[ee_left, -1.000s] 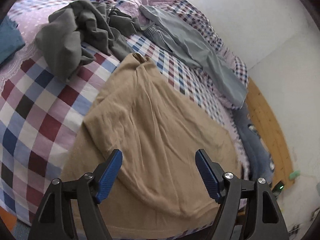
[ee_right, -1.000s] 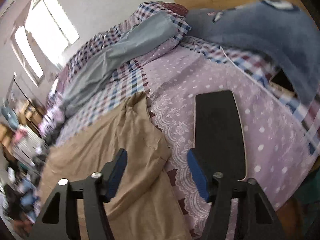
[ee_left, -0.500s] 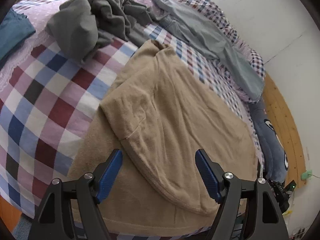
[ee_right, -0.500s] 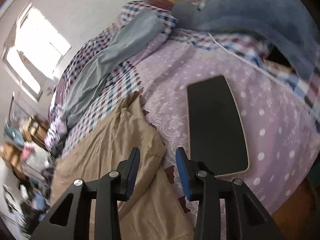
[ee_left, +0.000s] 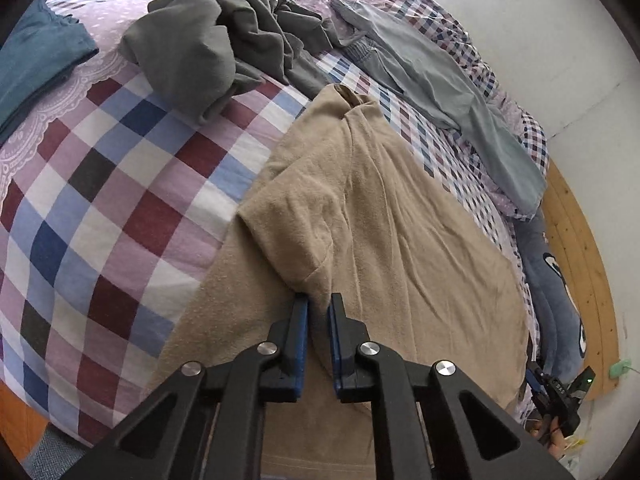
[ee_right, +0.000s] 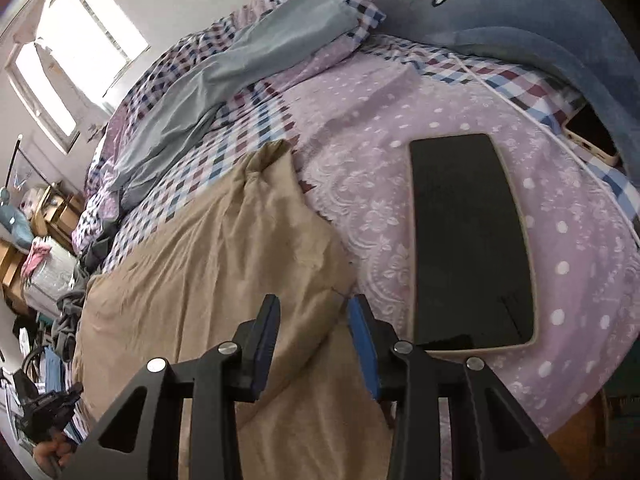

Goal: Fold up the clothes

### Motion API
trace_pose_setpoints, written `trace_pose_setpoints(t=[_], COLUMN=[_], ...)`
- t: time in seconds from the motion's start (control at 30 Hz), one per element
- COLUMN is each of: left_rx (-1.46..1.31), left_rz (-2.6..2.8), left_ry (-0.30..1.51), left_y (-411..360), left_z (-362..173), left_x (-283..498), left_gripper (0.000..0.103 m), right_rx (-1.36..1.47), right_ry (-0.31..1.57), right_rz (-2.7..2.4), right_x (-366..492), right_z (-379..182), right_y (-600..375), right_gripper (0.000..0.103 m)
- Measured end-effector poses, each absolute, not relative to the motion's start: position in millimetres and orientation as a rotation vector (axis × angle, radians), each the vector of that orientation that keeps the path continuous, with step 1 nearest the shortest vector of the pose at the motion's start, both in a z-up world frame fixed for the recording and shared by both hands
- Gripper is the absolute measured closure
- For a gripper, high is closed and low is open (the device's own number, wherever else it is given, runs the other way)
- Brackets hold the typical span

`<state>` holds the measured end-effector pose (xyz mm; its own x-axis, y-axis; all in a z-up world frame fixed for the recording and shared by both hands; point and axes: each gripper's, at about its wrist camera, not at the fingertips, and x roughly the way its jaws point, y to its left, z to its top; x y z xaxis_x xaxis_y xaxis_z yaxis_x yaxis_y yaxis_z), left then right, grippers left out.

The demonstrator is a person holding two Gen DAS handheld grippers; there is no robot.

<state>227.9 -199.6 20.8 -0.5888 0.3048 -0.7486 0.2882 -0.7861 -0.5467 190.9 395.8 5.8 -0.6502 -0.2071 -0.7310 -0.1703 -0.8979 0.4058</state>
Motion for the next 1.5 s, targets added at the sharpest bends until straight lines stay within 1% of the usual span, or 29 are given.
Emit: trace_pose_setpoints(t=[0.1,0.27,0.37,0.47,0.53,0.67,0.7,0.73,0.8,0.87,0.97,1.1,1.17,1.2,1.23,1.37,1.5], left_rx=[-1.416,-1.418,-1.419,-1.409,-1.394,-1.377,-1.370,-1.364,-1.352,-1.340,-1.338,-1.348,-1.357,-1.363,-1.369,-1.381,-1.379], left_rz=[2.592,2.568,2.549,2.544,2.544,2.549,2.552,2.554,2.560,2.565,2.576,2.583,2.584,2.587,2.591,2.610,2.610], left_ry=[-1.033,-1.094,-1.130,-1.157,-1.163,-1.148,-1.151,-1.154,-1.159,-1.165,-1.155,-1.159,-1.165,-1.163,-1.160,-1.162,-1.168], left_y=[-202,-207,-210,-211,-210,-208,-209,-210,-211,-213,-213,-214,-214,-214,-214,-216,-217], left_z=[20,17,16,16,17,18,18,19,19,20,20,19,18,18,17,16,17], left_x=[228,229,228,227,227,225,225,226,226,226,226,226,225,225,225,226,228], left_gripper=[0.095,0.095,0.092,0.088,0.080,0.079,0.084,0.097,0.099,0.099,0.100,0.100,0.100,0.100,0.100,0.100,0.100], right_rx=[1.296,1.377,1.364,1.356,1.350,1.336,1.337,1.343,1.351,1.347,1.374,1.458,1.449,1.440,1.434,1.435,1.472], right_ry=[-0.715,-0.681,-0.684,-0.684,-0.674,-0.695,-0.712,-0.740,-0.786,-0.777,-0.683,-0.459,-0.349,-0.331,-0.323,-0.319,-0.367], right_rz=[-2.739,-2.710,-2.714,-2.715,-2.712,-2.725,-2.727,-2.726,-2.721,-2.705,-2.669,-2.648,-2.659,-2.658,-2.664,-2.706,-2.693], right_x=[197,198,200,201,201,201,201,201,202,203,202,197,197,198,200,208,210], right_z=[6,-5,-4,-4,-3,-2,-2,-3,-5,-5,-7,-16,-16,-16,-15,-12,-16], right_y=[403,406,408,407,404,406,408,412,418,418,409,386,378,377,378,386,394], right_gripper=[0.063,0.063,0.063,0.063,0.063,0.063,0.063,0.063,0.062,0.062,0.063,0.063,0.066,0.081,0.101,0.102,0.101])
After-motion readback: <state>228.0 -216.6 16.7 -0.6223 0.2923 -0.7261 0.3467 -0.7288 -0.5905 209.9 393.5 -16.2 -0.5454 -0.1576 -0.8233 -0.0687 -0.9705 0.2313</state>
